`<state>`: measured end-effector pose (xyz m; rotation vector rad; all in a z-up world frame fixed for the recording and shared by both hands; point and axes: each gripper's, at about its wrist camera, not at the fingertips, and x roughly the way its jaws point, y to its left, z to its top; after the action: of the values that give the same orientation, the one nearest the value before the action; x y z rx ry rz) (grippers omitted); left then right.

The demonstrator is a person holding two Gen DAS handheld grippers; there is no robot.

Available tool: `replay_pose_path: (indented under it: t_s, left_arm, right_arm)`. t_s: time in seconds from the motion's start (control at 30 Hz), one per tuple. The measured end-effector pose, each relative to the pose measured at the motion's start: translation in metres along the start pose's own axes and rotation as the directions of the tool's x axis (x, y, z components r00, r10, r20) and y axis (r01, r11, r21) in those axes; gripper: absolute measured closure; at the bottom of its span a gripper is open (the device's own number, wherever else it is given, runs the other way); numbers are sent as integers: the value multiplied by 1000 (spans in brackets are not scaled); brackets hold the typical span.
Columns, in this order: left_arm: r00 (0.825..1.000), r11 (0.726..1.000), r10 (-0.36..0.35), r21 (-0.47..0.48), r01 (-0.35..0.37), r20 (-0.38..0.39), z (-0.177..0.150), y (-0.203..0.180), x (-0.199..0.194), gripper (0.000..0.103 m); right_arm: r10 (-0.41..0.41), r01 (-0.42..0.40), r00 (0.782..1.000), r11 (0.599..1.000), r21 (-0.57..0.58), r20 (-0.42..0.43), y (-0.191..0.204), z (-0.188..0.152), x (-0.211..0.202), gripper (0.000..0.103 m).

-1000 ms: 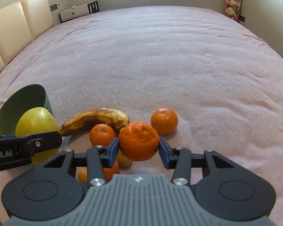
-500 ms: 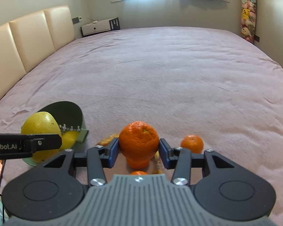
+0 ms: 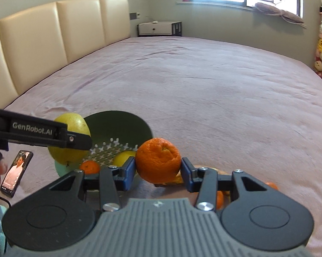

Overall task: Organize fruits
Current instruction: 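Carry the pear and the tangerine over the green colander with both tools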

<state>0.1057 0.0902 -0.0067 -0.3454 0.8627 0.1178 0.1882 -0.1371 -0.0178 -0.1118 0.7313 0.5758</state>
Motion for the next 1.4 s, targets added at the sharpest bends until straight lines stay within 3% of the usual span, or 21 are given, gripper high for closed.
replay_pose_path:
  t_s: [0.37,0.7,0.83,1.4]
  left_arm:
    - [997,997,74,-35,-75,-25,10,40,25,27]
    - [997,999,41,-26,-42,-61,13,46,58,27]
    - [993,994,107,31,-106,-48,14,39,67,27]
    - [981,985,154,99,-143,-117,17,31,103,27]
  right_arm:
    - [71,-79,995,987,-139,-68,37,8,47,60]
    - [110,-131,987,971,-198,-113,51,18,81,60]
    - [88,-112,990,963,-246,-109,53,21,90,60]
    - [39,-64,994,967,-248,-101,40,23,111,60]
